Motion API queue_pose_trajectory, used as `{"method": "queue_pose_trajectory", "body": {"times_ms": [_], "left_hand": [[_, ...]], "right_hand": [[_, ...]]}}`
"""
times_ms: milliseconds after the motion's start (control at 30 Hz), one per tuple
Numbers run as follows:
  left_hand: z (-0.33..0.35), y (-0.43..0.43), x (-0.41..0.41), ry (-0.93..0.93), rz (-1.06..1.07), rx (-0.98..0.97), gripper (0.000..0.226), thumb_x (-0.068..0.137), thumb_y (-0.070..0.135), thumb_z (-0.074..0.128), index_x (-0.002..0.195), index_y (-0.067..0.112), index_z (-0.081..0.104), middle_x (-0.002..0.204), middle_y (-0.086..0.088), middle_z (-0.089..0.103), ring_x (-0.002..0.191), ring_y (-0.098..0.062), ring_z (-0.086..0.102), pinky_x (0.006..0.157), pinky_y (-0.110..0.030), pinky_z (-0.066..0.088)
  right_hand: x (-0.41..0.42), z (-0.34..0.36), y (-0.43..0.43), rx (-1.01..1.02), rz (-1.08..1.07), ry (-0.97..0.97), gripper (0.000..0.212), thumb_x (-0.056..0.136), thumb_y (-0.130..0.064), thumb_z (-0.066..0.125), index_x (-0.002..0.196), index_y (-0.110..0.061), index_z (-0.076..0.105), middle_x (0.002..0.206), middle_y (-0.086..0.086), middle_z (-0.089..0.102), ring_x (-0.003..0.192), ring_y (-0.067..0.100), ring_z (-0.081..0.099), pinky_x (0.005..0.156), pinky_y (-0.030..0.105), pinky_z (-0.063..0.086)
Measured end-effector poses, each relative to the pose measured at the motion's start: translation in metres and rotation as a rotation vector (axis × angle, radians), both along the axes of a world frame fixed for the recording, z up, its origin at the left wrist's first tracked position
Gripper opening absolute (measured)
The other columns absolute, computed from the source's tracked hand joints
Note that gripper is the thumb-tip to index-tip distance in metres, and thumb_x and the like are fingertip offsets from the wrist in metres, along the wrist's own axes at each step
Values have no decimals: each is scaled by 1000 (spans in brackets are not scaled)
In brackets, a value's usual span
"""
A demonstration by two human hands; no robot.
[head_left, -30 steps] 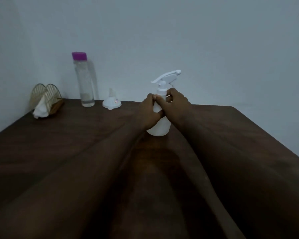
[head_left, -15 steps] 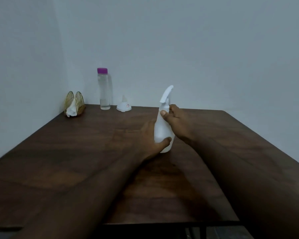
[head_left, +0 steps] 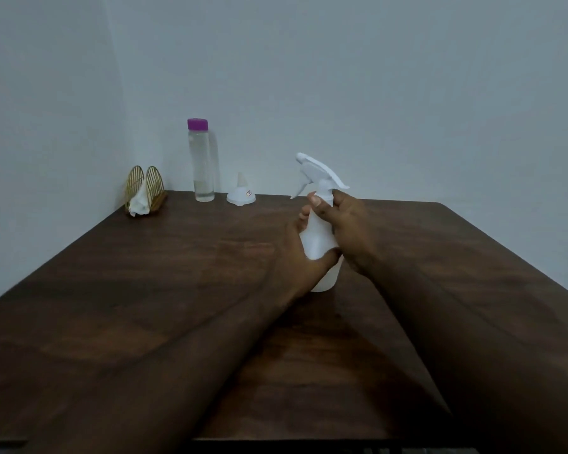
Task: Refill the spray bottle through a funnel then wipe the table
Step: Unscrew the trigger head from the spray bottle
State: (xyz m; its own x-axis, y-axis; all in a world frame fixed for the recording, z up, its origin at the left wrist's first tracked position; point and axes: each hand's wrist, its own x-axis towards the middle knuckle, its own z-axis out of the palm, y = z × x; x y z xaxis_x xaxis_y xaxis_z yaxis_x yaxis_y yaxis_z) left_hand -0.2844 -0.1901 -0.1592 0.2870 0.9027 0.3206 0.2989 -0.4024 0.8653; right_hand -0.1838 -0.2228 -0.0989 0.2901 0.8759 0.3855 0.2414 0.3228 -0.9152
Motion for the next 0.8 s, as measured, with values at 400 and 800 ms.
{"method": "queue_pose_trajectory", "body": {"times_ms": [400,800], "left_hand": [[3,7,7,-165,-2,70,119,69,50,76,152,21,-4,137,5,50,124,-6,47,95,-21,33],[10,6,-9,-81,113,272,105,80,43,70,152,26,-4,65,15,56,67,-2,60,59,-20,47]], "right_hand": [[-2,-12,1,85,29,90,25,92,-24,67,108,-12,52,90,10,72,80,21,72,79,44,59],[-21,-8,1,161,-86,84,13,86,-21,76,93,-16,66,84,8,75,78,25,74,72,44,61]]}}
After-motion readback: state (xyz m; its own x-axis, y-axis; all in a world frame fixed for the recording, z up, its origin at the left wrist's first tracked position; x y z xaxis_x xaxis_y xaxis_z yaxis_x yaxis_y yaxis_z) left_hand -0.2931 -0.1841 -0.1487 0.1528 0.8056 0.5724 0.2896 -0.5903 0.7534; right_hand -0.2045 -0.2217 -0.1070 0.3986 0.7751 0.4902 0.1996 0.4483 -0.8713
